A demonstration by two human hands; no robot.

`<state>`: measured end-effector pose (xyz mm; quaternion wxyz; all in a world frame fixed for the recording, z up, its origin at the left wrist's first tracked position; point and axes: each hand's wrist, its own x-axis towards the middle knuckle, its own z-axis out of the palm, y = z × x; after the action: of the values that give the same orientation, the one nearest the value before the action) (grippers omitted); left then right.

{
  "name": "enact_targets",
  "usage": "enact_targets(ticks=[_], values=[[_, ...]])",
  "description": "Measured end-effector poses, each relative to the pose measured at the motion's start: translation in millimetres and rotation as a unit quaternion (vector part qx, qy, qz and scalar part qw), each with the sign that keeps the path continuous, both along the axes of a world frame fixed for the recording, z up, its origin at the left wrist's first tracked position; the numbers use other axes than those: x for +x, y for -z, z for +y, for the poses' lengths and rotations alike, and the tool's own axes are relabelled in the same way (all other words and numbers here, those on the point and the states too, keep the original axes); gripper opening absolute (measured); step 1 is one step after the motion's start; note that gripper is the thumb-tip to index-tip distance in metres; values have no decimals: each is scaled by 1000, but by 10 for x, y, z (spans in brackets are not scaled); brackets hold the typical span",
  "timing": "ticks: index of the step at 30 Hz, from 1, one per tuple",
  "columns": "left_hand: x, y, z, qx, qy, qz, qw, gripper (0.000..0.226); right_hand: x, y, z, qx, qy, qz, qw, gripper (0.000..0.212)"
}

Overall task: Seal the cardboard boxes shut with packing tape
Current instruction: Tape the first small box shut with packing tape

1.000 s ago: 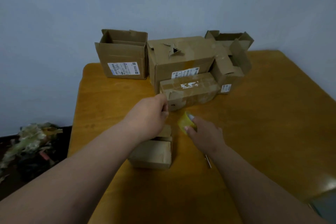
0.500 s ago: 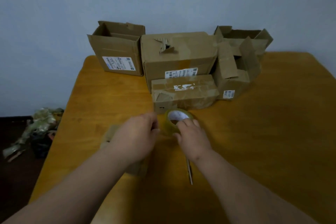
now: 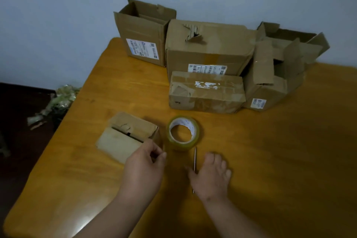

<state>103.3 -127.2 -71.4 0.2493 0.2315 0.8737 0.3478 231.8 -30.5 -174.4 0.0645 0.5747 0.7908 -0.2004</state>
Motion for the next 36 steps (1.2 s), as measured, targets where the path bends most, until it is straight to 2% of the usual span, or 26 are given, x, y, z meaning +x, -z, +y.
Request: enact_targets(ticks=[4,6,8,10,11,13,15,18,27,36], values=[[47,56,-85,15,-52,-55,997,20,-4,73,67,-3,-43,-15,999,27],[86,74,-149,27,-86,-94,992,18,54,78,116,-14,-27,-10,999,21],[114,101,-214,35,-111,-117,986,17,146,17,156,-30,24,48,998,16],[138,136,-276,40,-123,-120,984,18,233,-90,154,-61,59,141,986,8],[153,146,-309,40,-126,-118,984,18,259,-162,127,-79,50,179,979,7],[185,164,-380,35,-133,-113,984,18,264,-315,31,-102,-45,209,971,9],[205,183,-449,37,-144,-116,982,19,215,-384,-85,-118,-141,205,961,9],[203,233,-528,45,-157,-138,977,19,115,-391,-166,-112,-198,176,958,6],[66,460,-648,68,-113,-142,981,18,-148,-454,-232,-75,-234,83,966,13],[34,536,-673,88,-106,-165,977,18,-243,-448,-204,-53,-197,95,974,22]])
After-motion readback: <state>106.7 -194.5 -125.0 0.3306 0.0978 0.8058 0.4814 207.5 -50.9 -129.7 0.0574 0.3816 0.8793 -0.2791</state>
